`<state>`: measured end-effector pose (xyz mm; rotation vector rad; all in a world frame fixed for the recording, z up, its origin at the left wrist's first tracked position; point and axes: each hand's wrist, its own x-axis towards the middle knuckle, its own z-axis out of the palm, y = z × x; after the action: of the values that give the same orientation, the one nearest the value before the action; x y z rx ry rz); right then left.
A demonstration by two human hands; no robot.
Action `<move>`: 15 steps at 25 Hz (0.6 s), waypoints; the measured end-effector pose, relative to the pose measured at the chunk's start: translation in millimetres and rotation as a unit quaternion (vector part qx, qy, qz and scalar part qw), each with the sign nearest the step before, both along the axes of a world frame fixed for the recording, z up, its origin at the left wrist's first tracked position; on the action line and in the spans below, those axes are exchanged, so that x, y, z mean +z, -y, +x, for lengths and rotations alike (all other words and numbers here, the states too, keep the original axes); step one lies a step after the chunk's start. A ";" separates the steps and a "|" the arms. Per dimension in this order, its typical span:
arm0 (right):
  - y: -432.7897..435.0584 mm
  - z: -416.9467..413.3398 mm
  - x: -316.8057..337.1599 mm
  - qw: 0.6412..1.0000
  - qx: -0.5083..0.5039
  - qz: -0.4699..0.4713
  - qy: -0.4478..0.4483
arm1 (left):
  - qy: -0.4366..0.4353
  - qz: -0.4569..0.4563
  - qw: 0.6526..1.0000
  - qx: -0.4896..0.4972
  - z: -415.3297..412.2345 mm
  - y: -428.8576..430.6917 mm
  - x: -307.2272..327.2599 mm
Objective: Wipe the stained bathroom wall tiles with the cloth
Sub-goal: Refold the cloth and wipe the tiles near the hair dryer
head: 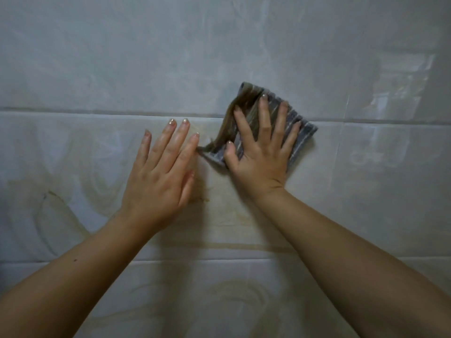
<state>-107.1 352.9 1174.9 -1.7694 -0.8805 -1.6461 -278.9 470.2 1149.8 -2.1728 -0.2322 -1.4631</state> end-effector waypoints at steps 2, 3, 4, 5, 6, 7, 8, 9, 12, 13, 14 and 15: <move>-13.9 -16.1 -18.0 0.996 0.040 -0.066 0.048 | 0.019 -0.004 1.000 0.003 4.6 4.3 3.2; -12.9 -15.4 -32.1 0.989 0.049 -0.107 0.085 | 0.024 -0.005 1.000 0.004 6.7 7.7 1.5; -6.8 -8.2 -44.3 0.982 0.049 -0.139 0.119 | 0.022 -0.003 1.000 0.006 6.7 9.6 -0.9; 2.9 0.9 -50.2 0.976 0.044 -0.157 0.145 | 0.015 -0.001 1.000 0.012 4.5 9.7 -3.6; 13.0 9.9 -49.7 0.974 0.035 -0.160 0.159 | 0.007 0.000 1.000 0.020 0.5 9.2 -5.6; 20.7 19.1 -44.1 0.975 0.024 -0.147 0.164 | 0.000 -0.001 1.000 0.028 -3.5 8.5 -6.1; 24.6 25.5 -32.9 0.979 0.010 -0.130 0.157 | 0.001 -0.002 0.999 0.036 -7.9 7.8 -4.8; 25.4 29.2 -17.8 0.985 -0.002 -0.107 0.136 | 0.005 -0.003 0.999 0.042 -10.6 6.8 -2.4; 3.4 7.6 7.0 0.999 -0.007 -0.024 0.038 | 0.024 -0.007 0.999 0.040 -11.8 1.3 5.1; -7.5 -4.9 1.2 0.999 0.001 -0.020 0.028 | 0.031 -0.009 0.999 0.034 -11.1 -1.3 5.2; -16.4 -15.2 -12.8 0.998 0.016 -0.042 0.037 | 0.035 -0.013 0.999 0.027 -11.7 -4.0 3.9; -22.3 -20.7 -31.7 0.995 0.030 -0.076 0.062 | 0.035 -0.015 0.999 0.021 -13.1 -8.1 1.5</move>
<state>-127.8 375.2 1143.1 -1.7364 -1.1307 -1.7046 -292.0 478.4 1151.3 -2.1285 -0.3251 -1.5231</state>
